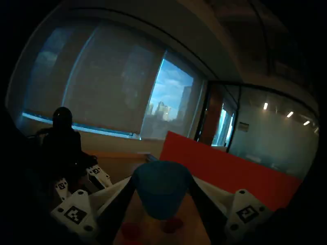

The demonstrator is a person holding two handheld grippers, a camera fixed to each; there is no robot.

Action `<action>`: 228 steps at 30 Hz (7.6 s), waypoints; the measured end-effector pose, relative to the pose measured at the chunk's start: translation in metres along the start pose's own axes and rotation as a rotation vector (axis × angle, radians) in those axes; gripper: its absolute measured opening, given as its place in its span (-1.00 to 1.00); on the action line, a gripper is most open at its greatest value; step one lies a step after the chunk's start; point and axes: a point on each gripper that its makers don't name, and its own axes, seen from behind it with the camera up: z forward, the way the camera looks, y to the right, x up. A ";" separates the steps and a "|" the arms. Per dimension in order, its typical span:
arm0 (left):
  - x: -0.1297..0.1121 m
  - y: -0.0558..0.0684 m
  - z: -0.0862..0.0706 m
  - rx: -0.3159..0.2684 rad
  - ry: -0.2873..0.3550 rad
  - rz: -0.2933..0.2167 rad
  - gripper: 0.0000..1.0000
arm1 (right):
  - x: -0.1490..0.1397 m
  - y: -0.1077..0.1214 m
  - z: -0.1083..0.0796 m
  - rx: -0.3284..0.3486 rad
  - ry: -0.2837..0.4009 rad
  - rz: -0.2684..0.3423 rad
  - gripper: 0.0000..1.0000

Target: Pour water

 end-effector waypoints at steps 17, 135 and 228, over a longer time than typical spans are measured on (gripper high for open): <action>-0.005 -0.001 0.000 0.005 -0.023 0.017 0.76 | -0.003 0.005 -0.003 0.025 -0.019 0.152 0.82; -0.220 -0.059 -0.031 0.031 -0.582 -0.012 0.76 | -0.267 0.028 -0.057 -0.007 -0.510 0.184 0.86; -0.226 -0.069 -0.102 0.162 -0.565 -0.089 0.78 | -0.357 0.007 -0.068 -0.044 -0.625 0.250 0.96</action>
